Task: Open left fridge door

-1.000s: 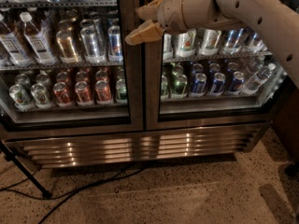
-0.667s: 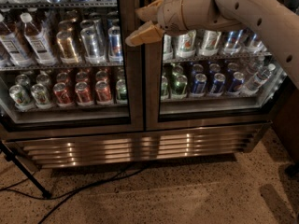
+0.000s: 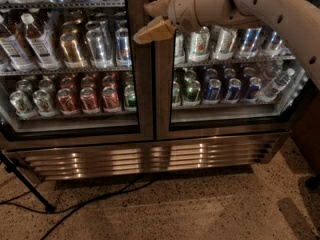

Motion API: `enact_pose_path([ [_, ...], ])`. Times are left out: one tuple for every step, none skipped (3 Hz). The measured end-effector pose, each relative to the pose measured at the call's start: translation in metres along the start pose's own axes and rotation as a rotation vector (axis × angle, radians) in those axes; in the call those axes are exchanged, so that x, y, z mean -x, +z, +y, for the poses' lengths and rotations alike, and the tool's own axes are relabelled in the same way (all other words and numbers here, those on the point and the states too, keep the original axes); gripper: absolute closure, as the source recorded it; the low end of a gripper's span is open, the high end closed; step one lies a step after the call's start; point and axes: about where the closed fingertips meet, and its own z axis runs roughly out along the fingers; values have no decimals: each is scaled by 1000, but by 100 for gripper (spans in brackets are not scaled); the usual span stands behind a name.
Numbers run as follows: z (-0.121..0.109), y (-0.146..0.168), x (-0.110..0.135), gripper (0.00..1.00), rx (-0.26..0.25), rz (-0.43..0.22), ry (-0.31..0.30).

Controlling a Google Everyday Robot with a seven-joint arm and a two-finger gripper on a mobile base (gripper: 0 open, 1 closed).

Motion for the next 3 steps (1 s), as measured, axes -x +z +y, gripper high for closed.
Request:
enact_pose_path([
  [1,-1,3,27,-5,0,-5],
  [-4,-7,14,27,-32,-2,-33],
  [-2,-6,15,28,-33,-2,-34],
])
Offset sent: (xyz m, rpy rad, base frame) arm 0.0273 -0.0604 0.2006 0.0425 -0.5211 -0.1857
